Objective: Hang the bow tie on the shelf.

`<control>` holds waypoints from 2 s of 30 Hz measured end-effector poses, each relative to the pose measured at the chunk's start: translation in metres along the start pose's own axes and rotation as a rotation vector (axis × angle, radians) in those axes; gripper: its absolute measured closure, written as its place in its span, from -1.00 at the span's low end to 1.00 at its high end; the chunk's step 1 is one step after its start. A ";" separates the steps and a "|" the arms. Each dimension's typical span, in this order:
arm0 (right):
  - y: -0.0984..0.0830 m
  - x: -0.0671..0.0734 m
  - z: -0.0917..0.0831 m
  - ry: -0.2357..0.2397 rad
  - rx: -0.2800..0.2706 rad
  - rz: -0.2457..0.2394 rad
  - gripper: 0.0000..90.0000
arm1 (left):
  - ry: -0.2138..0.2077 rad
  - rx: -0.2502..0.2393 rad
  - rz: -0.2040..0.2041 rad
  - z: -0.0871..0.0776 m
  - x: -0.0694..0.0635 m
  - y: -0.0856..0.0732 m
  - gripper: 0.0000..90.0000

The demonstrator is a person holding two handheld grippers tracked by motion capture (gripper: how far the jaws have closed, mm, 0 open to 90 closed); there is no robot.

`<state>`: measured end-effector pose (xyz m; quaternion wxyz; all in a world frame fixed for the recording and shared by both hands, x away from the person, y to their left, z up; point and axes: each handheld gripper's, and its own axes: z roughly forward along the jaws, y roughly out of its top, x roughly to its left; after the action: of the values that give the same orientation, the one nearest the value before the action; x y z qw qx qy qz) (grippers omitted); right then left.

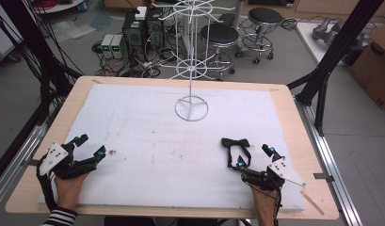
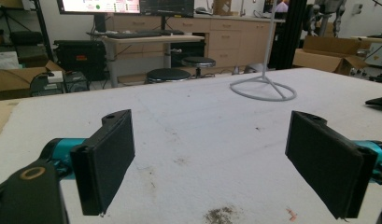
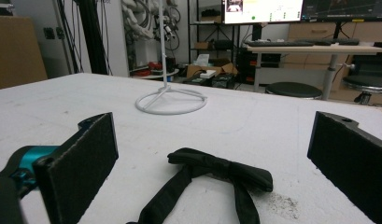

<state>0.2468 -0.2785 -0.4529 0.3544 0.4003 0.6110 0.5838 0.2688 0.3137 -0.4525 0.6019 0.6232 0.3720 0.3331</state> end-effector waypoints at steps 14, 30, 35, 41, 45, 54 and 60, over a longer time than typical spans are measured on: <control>0.023 -0.009 0.004 0.019 0.104 0.029 -0.98 | 0.002 -0.001 0.002 0.000 0.000 0.000 -0.64; 0.049 -0.016 0.024 0.085 0.389 -0.068 -0.64 | 0.003 -0.002 0.001 0.000 0.000 0.000 -0.64; 0.048 -0.018 0.030 0.074 0.483 -0.086 -0.58 | 0.004 -0.002 0.001 0.000 0.000 0.000 -0.64; 0.046 -0.023 0.036 0.063 0.567 -0.090 -0.44 | 0.004 -0.001 0.001 0.000 0.000 0.000 -0.64; 0.047 -0.024 0.041 0.056 0.637 -0.101 -0.24 | 0.005 -0.002 0.001 0.000 0.000 0.000 -0.64; 0.044 -0.026 0.051 0.049 0.766 -0.115 0.07 | 0.005 -0.001 0.000 0.000 0.000 0.000 -0.64; 0.041 -0.029 0.056 0.044 0.814 -0.101 0.21 | 0.004 -0.001 0.000 0.000 0.000 0.000 -0.64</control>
<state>0.3129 -0.2810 -0.4165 0.1821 0.4647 0.8185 0.2846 0.2687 0.3135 -0.4525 0.6014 0.6224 0.3731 0.3342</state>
